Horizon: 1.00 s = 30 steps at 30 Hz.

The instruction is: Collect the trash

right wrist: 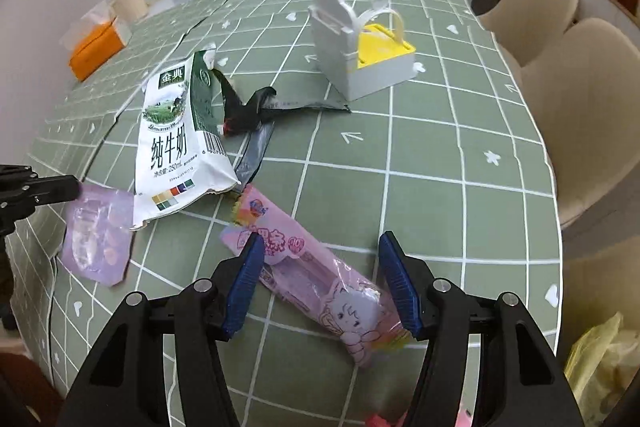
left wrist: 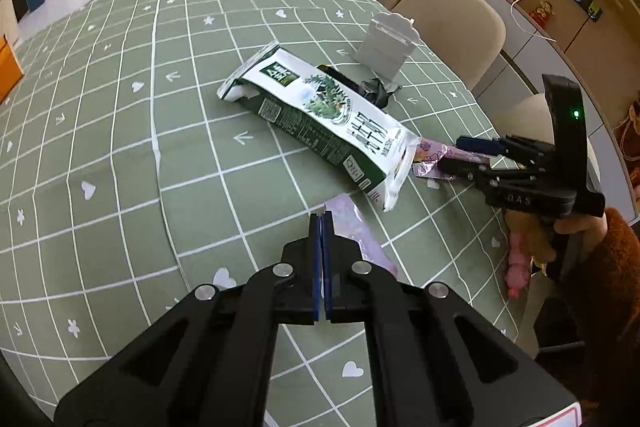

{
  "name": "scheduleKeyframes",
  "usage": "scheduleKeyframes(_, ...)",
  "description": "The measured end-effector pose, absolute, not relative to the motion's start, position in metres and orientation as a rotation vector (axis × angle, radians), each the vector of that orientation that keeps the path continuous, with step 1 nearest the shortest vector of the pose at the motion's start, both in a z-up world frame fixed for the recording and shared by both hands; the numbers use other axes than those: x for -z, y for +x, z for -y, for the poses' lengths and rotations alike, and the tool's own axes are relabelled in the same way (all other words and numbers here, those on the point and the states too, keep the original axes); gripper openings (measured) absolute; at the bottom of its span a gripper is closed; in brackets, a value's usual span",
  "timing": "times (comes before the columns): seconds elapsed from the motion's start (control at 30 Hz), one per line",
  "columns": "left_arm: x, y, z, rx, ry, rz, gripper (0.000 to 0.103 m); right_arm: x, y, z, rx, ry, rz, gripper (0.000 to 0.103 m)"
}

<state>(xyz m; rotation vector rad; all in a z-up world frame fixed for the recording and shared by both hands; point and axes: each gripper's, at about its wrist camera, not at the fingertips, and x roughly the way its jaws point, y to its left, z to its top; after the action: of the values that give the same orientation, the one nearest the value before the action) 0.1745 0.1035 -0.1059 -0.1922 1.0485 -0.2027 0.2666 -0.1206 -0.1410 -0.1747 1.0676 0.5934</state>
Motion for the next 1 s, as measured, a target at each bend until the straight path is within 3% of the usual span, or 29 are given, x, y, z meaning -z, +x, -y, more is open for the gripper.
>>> scheduleKeyframes(0.27, 0.109, 0.178, -0.102, 0.230, -0.220, -1.061, 0.001, 0.140, 0.223, 0.115, -0.675, -0.184, -1.078, 0.056)
scheduleKeyframes(0.43, 0.112, 0.172, -0.116, 0.216, -0.254, -1.070, 0.007, 0.141, 0.232, 0.108, -0.595, -0.161, -1.056, 0.056)
scheduleKeyframes(0.5, 0.114, 0.169, -0.121, 0.212, -0.270, -1.075, 0.009, 0.140, 0.237, 0.105, -0.554, -0.151, -1.044, 0.047)
scheduleKeyframes(0.53, 0.114, 0.168, -0.124, 0.207, -0.274, -1.078, 0.011, 0.140, 0.240, 0.103, -0.522, -0.162, -1.039, 0.027)
scheduleKeyframes(0.57, 0.115, 0.166, -0.125, 0.203, -0.275, -1.080, 0.013, 0.139, 0.241, 0.103, -0.520, -0.151, -1.046, 0.019)
scheduleKeyframes(1.0, 0.132, 0.157, -0.127, 0.170, -0.319, -1.109, 0.025, 0.094, 0.168, 0.162, -0.472, 0.001, -0.935, 0.016)
